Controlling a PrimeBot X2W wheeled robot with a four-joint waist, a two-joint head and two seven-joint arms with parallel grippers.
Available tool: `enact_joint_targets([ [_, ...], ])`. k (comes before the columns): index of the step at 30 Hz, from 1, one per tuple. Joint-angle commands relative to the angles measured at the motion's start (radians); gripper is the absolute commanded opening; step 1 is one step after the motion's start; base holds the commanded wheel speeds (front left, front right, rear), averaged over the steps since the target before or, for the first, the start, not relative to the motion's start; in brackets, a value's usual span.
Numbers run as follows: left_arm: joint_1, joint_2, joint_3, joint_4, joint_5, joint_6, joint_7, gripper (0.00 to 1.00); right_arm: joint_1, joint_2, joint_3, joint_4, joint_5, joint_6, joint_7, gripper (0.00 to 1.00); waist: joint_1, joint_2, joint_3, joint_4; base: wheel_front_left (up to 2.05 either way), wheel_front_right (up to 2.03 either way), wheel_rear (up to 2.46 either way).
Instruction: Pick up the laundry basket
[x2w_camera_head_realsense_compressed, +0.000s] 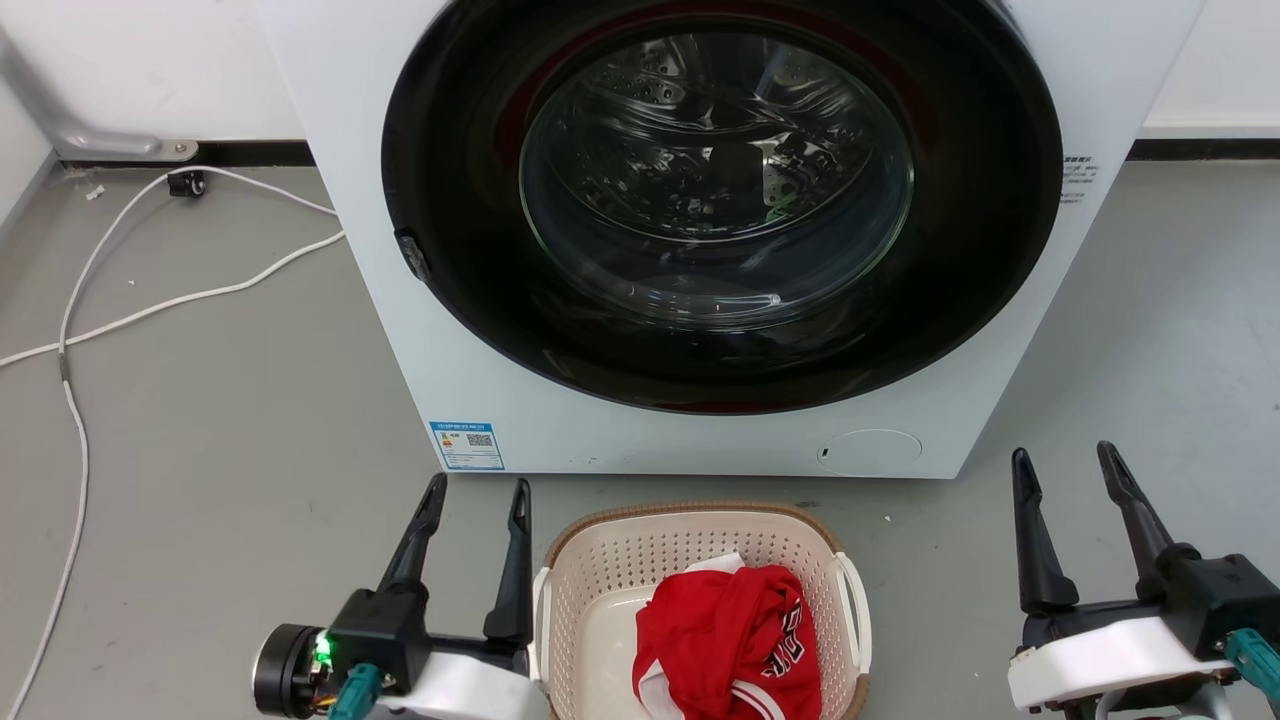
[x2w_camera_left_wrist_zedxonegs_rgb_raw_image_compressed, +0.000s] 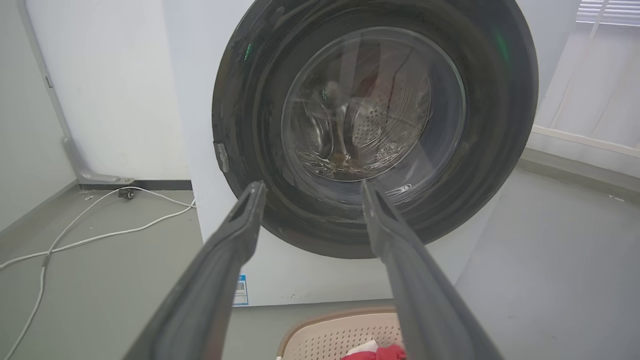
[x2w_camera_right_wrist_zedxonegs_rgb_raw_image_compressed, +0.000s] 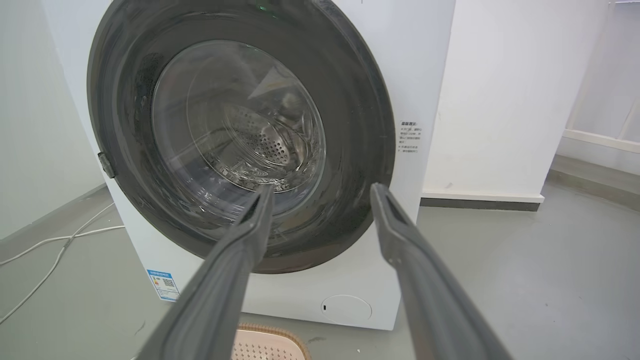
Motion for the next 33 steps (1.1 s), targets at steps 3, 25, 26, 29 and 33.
enact_joint_targets([
  [3, 0.012, 0.008, -0.016, -0.005, 0.049, 0.007, -0.014, 1.0, 0.008, -0.003, -0.002, 0.0, -0.007, 0.0, -0.014, 1.0, 0.0, -0.0001, 0.0, 0.0, 0.0, 0.0, 0.0],
  [25, 0.051, -0.053, 0.096, 0.026, 0.094, -0.102, -0.05, 1.0, 0.011, -0.004, -0.008, 0.035, -0.044, 0.0, -0.048, 1.0, 0.0, -0.0001, 0.016, 0.0, 0.0, 0.0, 0.0],
  [26, 0.05, -0.053, 0.097, 0.027, 0.096, -0.105, -0.05, 1.0, 0.009, -0.004, -0.008, 0.036, -0.042, 0.0, -0.048, 1.0, 0.0, -0.0001, 0.017, 0.0, 0.0, 0.0, 0.0],
  [29, 0.047, -0.054, 0.098, 0.026, 0.101, -0.111, -0.05, 1.0, 0.004, -0.004, -0.009, 0.04, -0.038, 0.0, -0.048, 1.0, 0.0, -0.0001, 0.019, 0.0, 0.0, 0.0, 0.0],
  [33, 0.04, -0.054, 0.093, 0.028, 0.102, -0.106, -0.048, 1.0, -0.003, -0.004, -0.01, 0.042, -0.036, 0.0, -0.048, 1.0, 0.0, -0.0001, 0.025, 0.0, 0.0, 0.0, 0.0],
])
